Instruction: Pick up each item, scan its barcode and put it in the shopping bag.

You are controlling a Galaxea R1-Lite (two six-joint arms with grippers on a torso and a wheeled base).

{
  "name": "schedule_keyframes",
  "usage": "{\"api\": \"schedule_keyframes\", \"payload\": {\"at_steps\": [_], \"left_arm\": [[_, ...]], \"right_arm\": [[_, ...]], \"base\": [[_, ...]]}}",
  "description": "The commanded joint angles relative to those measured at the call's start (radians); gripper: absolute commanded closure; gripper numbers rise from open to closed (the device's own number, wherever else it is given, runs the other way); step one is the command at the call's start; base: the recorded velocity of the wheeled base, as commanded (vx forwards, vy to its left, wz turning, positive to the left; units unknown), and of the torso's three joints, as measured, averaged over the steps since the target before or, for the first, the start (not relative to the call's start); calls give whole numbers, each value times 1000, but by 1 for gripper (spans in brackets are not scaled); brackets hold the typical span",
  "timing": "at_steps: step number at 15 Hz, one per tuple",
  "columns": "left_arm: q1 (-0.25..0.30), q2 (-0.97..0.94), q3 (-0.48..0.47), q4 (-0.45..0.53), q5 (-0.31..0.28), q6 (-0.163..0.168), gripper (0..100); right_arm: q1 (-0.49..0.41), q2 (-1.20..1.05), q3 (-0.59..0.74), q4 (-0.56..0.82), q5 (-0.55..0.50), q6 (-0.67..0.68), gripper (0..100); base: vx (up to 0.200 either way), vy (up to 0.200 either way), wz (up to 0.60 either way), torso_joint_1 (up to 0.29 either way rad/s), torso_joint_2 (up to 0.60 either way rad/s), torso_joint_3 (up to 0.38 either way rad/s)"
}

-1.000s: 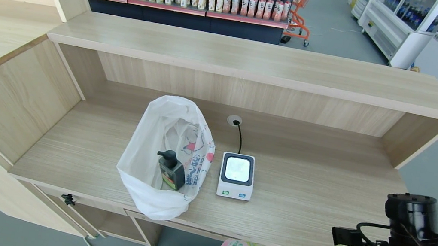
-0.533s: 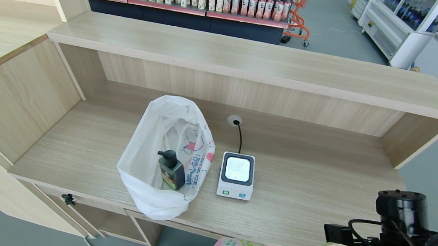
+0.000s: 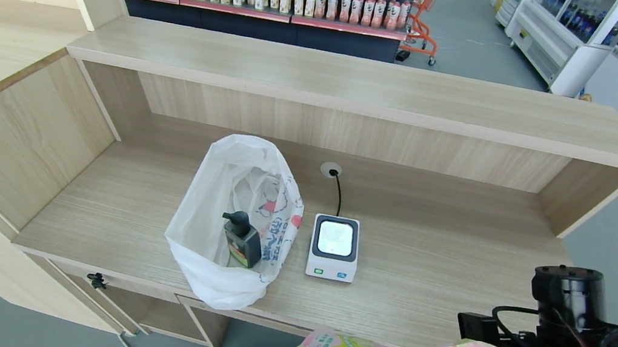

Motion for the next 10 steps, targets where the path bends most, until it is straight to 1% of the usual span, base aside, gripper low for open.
{"api": "schedule_keyframes", "payload": {"at_steps": [1,10], "left_arm": [[0,0,0,0,0,0,0],[0,0,0,0,0,0,0]], "right_arm": [[-1,-11,0,0,0,0,100],[-5,-41,2,1,1,-5,100]], "base": [[0,0,0,0,0,0],[0,0,0,0,0,0]]}}
